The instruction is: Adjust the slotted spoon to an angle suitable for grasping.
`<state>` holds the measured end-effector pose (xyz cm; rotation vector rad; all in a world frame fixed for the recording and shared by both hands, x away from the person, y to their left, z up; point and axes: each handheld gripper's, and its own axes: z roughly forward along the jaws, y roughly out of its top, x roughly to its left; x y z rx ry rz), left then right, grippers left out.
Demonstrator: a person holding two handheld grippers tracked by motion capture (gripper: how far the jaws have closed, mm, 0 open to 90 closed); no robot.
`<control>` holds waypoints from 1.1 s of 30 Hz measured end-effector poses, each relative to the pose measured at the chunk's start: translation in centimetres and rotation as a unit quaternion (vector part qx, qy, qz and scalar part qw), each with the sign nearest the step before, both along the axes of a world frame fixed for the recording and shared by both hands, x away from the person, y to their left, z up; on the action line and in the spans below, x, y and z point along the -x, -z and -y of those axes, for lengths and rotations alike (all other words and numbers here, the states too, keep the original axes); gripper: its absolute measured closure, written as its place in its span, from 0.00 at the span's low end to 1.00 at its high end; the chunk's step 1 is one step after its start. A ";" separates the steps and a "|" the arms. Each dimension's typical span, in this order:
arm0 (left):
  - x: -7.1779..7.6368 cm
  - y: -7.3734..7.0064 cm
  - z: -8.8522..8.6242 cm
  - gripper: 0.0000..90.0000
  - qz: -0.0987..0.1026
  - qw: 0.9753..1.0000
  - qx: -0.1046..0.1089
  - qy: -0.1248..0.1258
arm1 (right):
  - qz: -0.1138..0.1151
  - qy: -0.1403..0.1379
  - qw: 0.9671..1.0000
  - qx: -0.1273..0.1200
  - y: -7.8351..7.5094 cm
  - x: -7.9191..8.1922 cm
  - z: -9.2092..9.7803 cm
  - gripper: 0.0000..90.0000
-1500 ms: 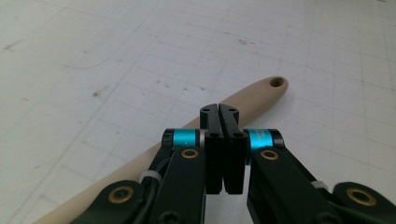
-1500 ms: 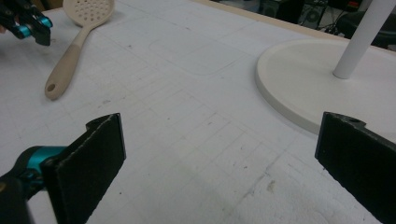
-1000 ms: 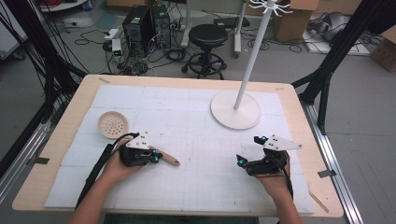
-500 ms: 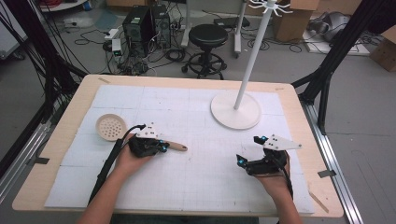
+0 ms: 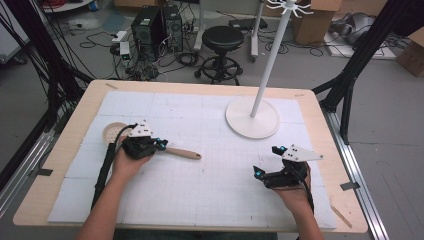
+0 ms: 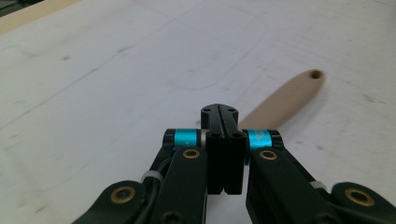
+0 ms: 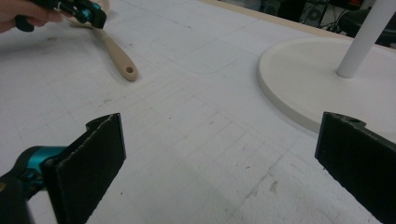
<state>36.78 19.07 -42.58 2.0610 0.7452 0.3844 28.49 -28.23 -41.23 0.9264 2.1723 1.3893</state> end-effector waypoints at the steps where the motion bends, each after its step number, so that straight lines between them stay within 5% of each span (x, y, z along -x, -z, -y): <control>1: -0.3 -0.1 -0.6 1.00 0.000 1.000 -0.004 -0.014 | -0.003 0.000 1.000 -0.002 0.0 0.0 -0.1 0.00; 4: -0.8 -0.1 -1.6 1.00 -0.008 0.999 -0.013 -0.036 | -0.003 0.000 1.000 -0.001 0.0 0.0 -0.1 0.00; 7: -1.1 0.6 -2.1 1.00 -0.026 0.996 -0.056 -0.057 | -0.003 -0.001 1.000 0.001 0.1 -0.1 -0.1 0.00; 25: 1.9 0.5 -2.6 1.00 -0.034 0.997 -0.051 -0.053 | -0.003 -0.003 1.000 0.000 0.0 0.0 -0.2 0.00; 29: 2.7 0.2 -2.1 1.00 -0.027 0.996 -0.076 -0.042 | -0.002 -0.004 1.000 0.000 0.0 -0.1 -0.2 0.00; 33: 2.9 0.1 -1.9 1.00 -0.026 0.997 -0.064 -0.030 | -0.001 -0.003 1.000 0.002 0.0 -0.1 -0.2 0.00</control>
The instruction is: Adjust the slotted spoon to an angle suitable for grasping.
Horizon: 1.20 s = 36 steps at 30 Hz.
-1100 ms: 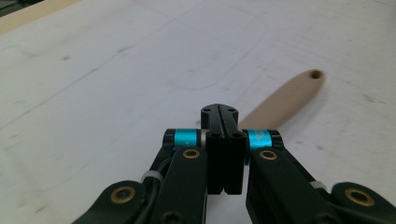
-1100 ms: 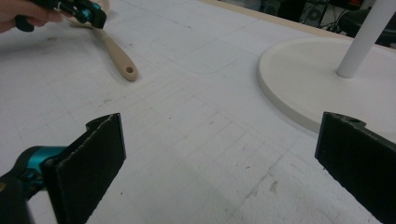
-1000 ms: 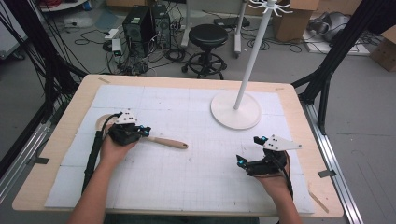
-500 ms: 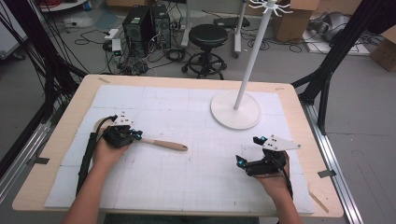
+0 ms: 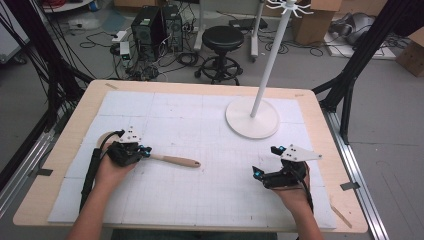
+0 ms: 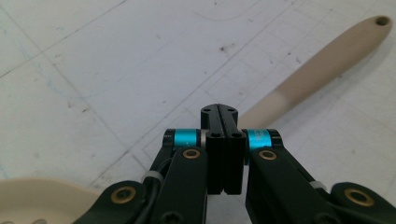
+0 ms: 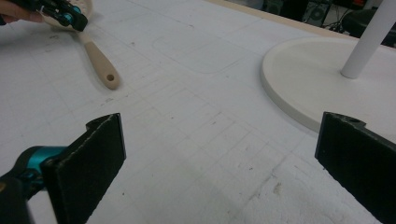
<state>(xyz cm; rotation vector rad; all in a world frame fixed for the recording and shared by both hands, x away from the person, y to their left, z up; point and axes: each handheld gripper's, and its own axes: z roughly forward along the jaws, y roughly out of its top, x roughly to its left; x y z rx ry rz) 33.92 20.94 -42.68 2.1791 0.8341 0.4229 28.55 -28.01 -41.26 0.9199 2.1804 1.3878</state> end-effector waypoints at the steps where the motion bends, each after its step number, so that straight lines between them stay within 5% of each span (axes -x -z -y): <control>1: 0.2 -0.1 0.2 1.00 0.003 1.000 0.004 0.006 | -0.001 -0.001 1.000 -0.002 0.0 0.0 0.0 0.00; 5: 0.8 -0.9 1.3 1.00 0.012 0.998 0.034 0.045 | -0.001 0.001 1.000 -0.002 0.0 -0.1 0.0 0.00; 10: 1.3 -1.1 3.3 1.00 0.005 0.993 0.067 0.098 | -0.001 -0.003 1.000 0.002 0.0 -0.1 -0.1 0.00; 21: 1.4 0.1 7.3 1.00 -0.016 0.987 0.047 0.155 | -0.003 -0.003 1.000 0.000 0.0 0.0 -0.1 0.00; 28: 0.7 1.5 8.9 1.00 -0.028 0.988 0.008 0.153 | -0.004 -0.004 1.000 0.001 0.1 0.0 -0.2 0.00; 36: -0.6 1.6 9.0 1.00 -0.016 0.993 0.009 0.115 | -0.005 -0.002 1.000 0.001 0.1 -0.1 -0.1 0.00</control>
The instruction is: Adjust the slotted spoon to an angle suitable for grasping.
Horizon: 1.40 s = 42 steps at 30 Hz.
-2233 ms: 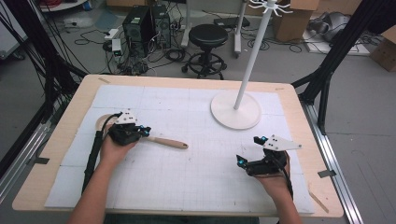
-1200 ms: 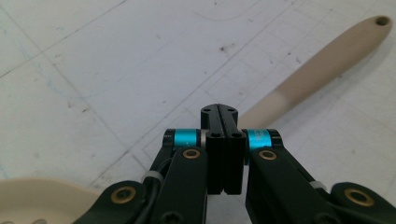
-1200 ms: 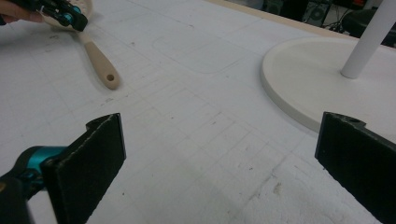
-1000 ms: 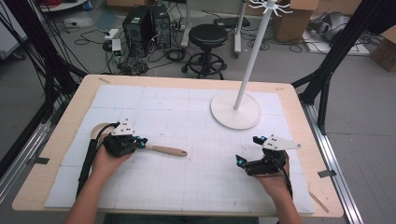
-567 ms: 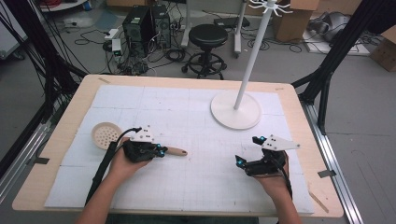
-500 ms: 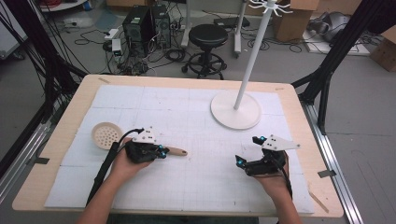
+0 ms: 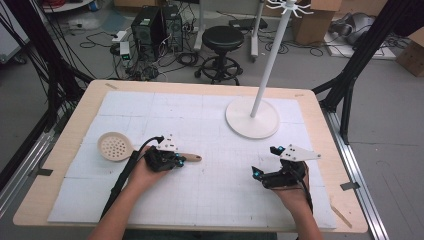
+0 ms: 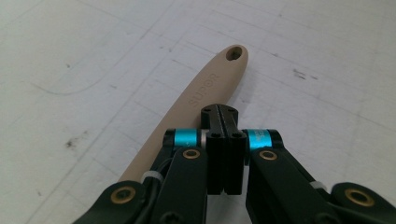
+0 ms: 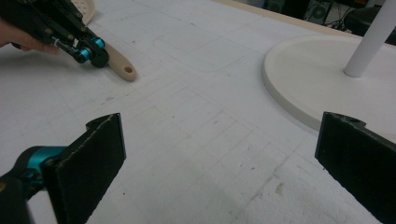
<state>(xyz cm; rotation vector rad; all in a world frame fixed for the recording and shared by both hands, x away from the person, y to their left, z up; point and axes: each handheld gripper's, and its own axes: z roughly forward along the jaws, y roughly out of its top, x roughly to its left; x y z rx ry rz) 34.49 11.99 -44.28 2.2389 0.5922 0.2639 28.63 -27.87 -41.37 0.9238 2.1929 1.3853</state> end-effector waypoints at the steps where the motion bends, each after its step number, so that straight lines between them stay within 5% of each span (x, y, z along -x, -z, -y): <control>1: -0.1 0.0 0.0 1.00 0.001 1.000 -0.002 -0.004 | 0.001 0.000 1.000 0.000 0.0 0.0 0.0 0.00; 13: -2.3 -0.4 0.7 1.00 0.010 0.999 -0.022 -0.039 | -0.001 0.001 1.000 0.002 0.1 0.0 0.0 0.00; 25: -3.4 -0.1 0.4 1.00 0.002 0.998 -0.004 -0.058 | -0.001 0.003 1.000 0.004 0.2 0.0 0.1 0.00; 31: -4.0 -0.3 0.7 1.00 0.006 0.997 -0.023 -0.069 | -0.002 0.001 1.000 0.006 0.2 0.1 0.0 0.00; 42: -3.1 -1.6 0.1 0.99 0.012 0.999 0.023 -0.043 | -0.004 0.001 1.000 0.003 0.2 0.1 0.1 0.00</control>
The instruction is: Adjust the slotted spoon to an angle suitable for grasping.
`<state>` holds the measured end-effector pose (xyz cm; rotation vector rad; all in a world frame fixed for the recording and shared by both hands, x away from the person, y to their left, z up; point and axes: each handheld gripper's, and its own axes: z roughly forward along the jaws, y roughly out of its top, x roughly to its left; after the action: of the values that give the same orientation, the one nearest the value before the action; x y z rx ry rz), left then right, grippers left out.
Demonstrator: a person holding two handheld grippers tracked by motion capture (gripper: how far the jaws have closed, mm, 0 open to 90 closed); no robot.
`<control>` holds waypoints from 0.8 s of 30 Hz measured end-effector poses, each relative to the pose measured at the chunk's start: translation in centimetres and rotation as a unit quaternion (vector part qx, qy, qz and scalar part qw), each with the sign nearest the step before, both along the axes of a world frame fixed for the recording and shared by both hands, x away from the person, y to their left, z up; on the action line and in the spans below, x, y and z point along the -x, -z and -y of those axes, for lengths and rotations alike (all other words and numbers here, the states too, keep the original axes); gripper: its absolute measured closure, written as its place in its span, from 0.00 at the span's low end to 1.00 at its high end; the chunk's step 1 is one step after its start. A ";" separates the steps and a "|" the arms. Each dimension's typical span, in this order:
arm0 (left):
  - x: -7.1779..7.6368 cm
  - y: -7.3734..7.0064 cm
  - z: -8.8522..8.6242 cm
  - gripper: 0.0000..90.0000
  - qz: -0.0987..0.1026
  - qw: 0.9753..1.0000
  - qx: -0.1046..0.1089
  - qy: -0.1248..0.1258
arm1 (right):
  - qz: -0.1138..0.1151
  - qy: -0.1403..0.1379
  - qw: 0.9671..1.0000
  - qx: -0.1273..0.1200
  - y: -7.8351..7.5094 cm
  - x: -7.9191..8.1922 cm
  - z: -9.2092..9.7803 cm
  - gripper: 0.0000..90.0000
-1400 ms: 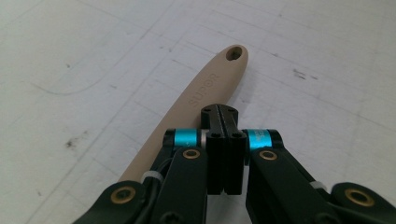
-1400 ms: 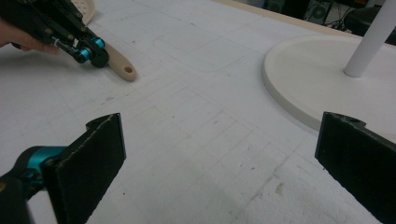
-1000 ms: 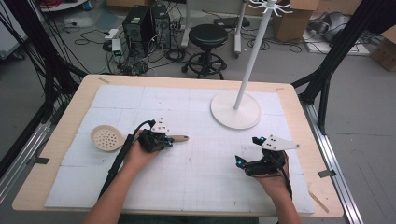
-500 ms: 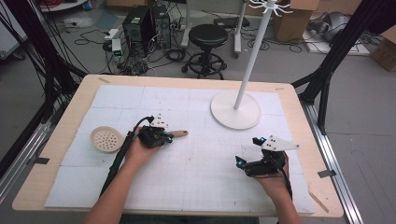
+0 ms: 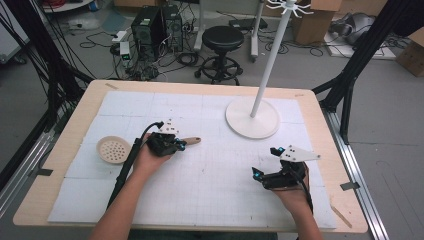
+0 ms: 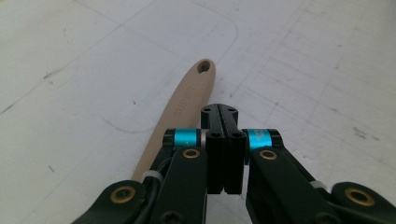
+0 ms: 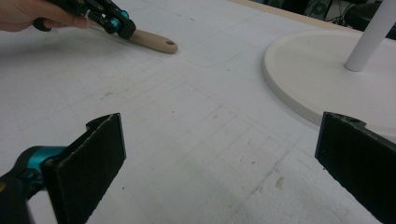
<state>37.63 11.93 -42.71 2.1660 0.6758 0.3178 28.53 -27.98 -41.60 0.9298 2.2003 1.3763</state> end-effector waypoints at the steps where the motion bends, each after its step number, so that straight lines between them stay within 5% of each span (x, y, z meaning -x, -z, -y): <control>1: 0.2 -0.2 -0.1 0.98 0.002 1.000 0.003 0.003 | 0.001 0.001 1.000 -0.001 0.0 0.0 0.0 0.00; 11: 2.6 -2.0 -4.0 0.81 0.012 0.997 0.073 0.015 | 0.000 -0.002 1.000 -0.002 0.0 0.1 0.1 0.00; 14: 3.0 -2.5 -5.7 0.63 0.002 0.994 0.106 0.022 | 0.000 -0.006 1.000 0.002 0.1 0.1 -0.1 0.00; 17: 3.2 -2.6 -6.2 0.59 0.006 0.994 0.107 0.026 | -0.002 -0.007 1.000 0.003 0.1 0.1 -0.2 0.00; 24: 3.4 -3.2 -7.6 0.31 0.025 0.990 0.140 0.003 | -0.003 -0.009 1.000 -0.001 0.2 -0.1 -0.2 0.00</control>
<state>34.23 19.57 -39.47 1.8861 0.6454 0.2562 28.66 -27.83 -41.79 0.9193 2.2164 1.3859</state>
